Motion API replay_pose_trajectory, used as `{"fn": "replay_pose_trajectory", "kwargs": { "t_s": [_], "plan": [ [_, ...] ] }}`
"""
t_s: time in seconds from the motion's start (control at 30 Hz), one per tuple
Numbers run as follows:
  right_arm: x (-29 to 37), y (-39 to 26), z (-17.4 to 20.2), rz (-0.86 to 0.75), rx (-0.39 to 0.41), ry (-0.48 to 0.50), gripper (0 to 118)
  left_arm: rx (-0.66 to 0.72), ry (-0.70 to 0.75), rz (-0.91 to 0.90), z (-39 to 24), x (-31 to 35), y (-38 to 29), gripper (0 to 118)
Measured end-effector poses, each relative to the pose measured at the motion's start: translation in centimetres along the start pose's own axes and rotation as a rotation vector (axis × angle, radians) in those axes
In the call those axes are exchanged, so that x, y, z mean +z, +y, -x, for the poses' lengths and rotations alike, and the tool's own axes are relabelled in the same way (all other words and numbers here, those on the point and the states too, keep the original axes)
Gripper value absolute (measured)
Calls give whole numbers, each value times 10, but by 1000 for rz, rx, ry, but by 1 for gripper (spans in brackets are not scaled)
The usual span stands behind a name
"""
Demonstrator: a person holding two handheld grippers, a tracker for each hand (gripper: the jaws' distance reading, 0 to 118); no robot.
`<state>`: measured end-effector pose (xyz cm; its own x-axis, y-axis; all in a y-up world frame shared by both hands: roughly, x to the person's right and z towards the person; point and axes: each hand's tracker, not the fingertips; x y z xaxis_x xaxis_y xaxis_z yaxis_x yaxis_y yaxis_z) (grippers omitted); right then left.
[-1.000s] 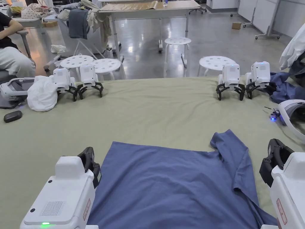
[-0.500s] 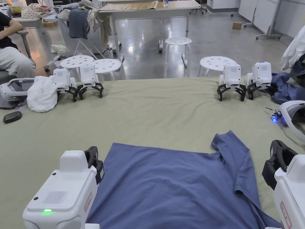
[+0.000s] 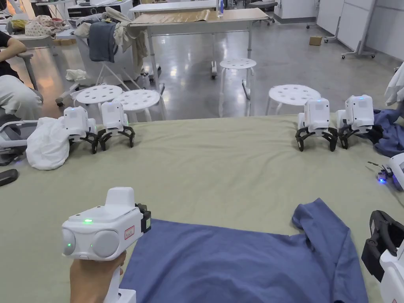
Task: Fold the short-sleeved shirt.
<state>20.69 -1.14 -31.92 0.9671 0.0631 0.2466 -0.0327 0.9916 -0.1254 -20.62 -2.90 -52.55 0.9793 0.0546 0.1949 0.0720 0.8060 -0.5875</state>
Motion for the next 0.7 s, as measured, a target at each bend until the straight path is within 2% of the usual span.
{"fn": "replay_pose_trajectory", "kwargs": {
  "t_s": [0.1, 0.4, 0.43, 0.47, 0.53, 0.6, 0.63, 0.7],
  "plan": [
    [-19, -6, 2, 18, 6, -2, 4, 52, -29, 75, 11, -46, 13, 0],
    [-55, -24, 4, 72, 29, -1, 4, 72, -46, 352, 29, -162, 22, 0],
    [-56, -25, 4, 77, 34, 1, 4, 77, -29, 371, 29, -170, 21, 4],
    [-57, -27, 3, 80, 37, 2, 4, 83, -19, 411, 29, -176, 20, 16],
    [-58, -31, 1, 91, 47, 3, 4, 85, 0, 401, 29, -182, 20, 65],
    [-58, -34, -1, 101, 51, 4, 4, 76, 2, 422, 24, -180, 18, 101],
    [-58, -35, -2, 107, 52, 3, 4, 66, 7, 431, 21, -182, 17, 106],
    [-58, -38, -4, 115, 53, -2, 4, 47, 12, 443, 17, -184, 15, 105]
  ]
}}
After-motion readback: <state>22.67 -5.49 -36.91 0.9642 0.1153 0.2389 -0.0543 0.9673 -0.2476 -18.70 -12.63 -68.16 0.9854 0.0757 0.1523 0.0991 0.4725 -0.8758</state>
